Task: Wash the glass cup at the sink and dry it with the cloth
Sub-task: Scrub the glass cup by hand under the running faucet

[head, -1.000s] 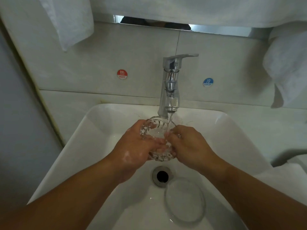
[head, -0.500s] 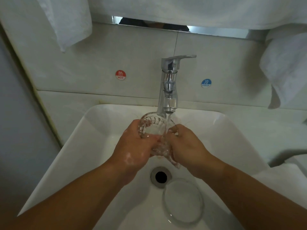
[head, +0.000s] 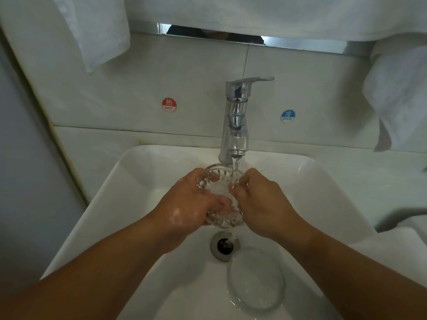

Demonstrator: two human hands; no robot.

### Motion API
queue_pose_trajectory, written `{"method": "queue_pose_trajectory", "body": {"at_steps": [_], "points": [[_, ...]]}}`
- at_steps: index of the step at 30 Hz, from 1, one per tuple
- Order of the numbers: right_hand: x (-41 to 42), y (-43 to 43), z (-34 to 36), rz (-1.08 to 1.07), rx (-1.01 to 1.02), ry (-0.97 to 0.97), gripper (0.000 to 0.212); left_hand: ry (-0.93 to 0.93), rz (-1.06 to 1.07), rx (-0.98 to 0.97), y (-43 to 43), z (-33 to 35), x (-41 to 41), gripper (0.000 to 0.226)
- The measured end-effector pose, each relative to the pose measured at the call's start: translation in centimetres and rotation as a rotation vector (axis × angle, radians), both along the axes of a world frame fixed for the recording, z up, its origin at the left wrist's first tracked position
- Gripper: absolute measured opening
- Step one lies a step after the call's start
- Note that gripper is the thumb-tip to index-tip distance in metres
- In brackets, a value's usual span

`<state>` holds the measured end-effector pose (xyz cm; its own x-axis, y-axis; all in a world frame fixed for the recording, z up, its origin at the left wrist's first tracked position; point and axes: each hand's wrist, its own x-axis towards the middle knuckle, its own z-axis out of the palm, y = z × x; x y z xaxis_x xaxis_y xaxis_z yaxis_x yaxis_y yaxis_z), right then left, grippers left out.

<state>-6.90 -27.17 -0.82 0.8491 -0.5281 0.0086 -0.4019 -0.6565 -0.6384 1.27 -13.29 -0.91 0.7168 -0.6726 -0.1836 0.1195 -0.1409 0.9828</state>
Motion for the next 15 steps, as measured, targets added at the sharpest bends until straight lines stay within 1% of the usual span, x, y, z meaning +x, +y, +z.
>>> {"method": "queue_pose_trajectory", "body": {"at_steps": [2, 3, 5, 7, 8, 9, 11, 12, 13, 15], "points": [[0.0, -0.1, 0.1, 0.002, 0.003, -0.015, 0.019, 0.047, -0.057, -0.008, 0.4, 0.3, 0.2, 0.044], [0.0, 0.1, 0.1, -0.014, 0.041, -0.028, 0.021, 0.054, -0.054, -0.021, 0.4, 0.2, 0.2, 0.044], [0.2, 0.4, 0.0, -0.074, 0.236, -0.093, 0.021, 0.041, 0.028, -0.068, 0.1, -0.1, -0.2, 0.043], [0.0, 0.8, 0.3, -0.071, 0.458, -0.149, 0.018, -0.015, 0.121, -0.092, -0.2, -0.3, -0.4, 0.043], [-0.2, 0.8, 0.5, -0.034, 0.447, -0.151, 0.017, -0.036, 0.128, -0.088, -0.3, -0.2, -0.4, 0.044], [-0.3, 0.5, 0.5, 0.001, 0.331, -0.126, 0.017, -0.035, 0.109, -0.076, -0.2, -0.1, -0.3, 0.045], [-0.4, -0.2, 0.7, 0.031, 0.032, -0.060, 0.016, 0.028, 0.004, -0.049, 0.3, 0.3, 0.0, 0.049], [-0.4, -0.4, 0.7, 0.021, -0.022, -0.054, 0.017, 0.058, -0.042, -0.042, 0.5, 0.5, 0.1, 0.050], [-0.3, -0.4, 0.7, 0.008, -0.005, -0.065, 0.019, 0.070, -0.057, -0.036, 0.6, 0.5, 0.2, 0.050], [-0.1, -0.1, 0.3, -0.022, 0.106, -0.075, 0.021, 0.072, 0.002, -0.062, 0.3, 0.3, 0.0, 0.046]]}}
